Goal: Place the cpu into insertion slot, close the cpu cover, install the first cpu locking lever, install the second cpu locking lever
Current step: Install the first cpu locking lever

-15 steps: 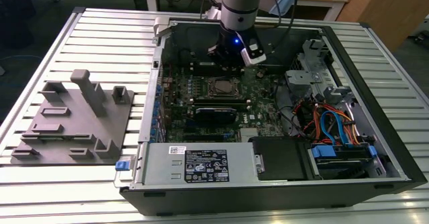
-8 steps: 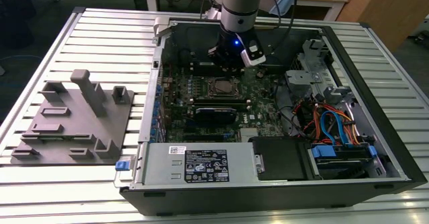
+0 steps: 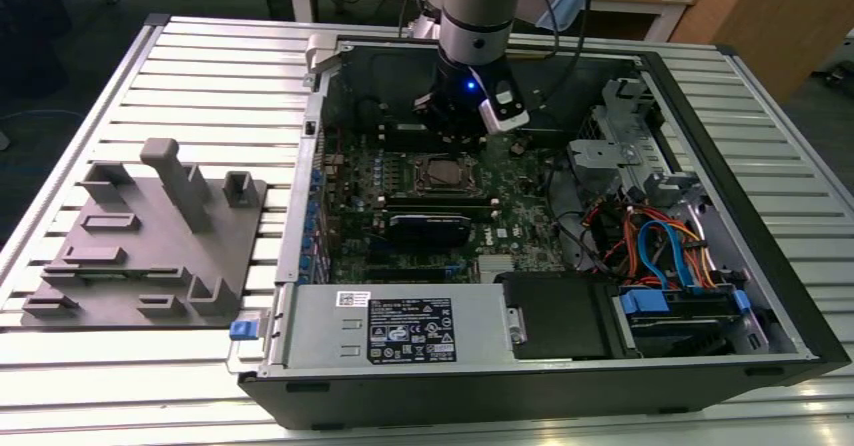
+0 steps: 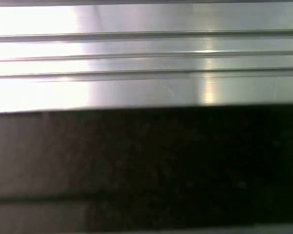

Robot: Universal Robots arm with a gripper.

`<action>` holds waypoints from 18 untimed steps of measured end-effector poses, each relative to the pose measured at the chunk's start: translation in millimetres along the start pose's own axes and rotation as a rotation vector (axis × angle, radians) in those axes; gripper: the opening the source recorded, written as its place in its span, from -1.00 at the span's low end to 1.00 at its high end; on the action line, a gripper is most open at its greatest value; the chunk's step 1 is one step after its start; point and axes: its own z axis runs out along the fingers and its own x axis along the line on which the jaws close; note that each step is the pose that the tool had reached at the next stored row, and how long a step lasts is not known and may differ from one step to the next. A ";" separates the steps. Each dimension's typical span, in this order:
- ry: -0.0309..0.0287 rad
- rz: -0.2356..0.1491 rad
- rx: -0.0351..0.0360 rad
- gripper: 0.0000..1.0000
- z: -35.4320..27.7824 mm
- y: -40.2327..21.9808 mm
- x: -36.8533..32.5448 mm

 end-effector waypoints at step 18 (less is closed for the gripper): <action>-0.0005 0.000 0.0095 -0.80 -2.1 0.7 -0.2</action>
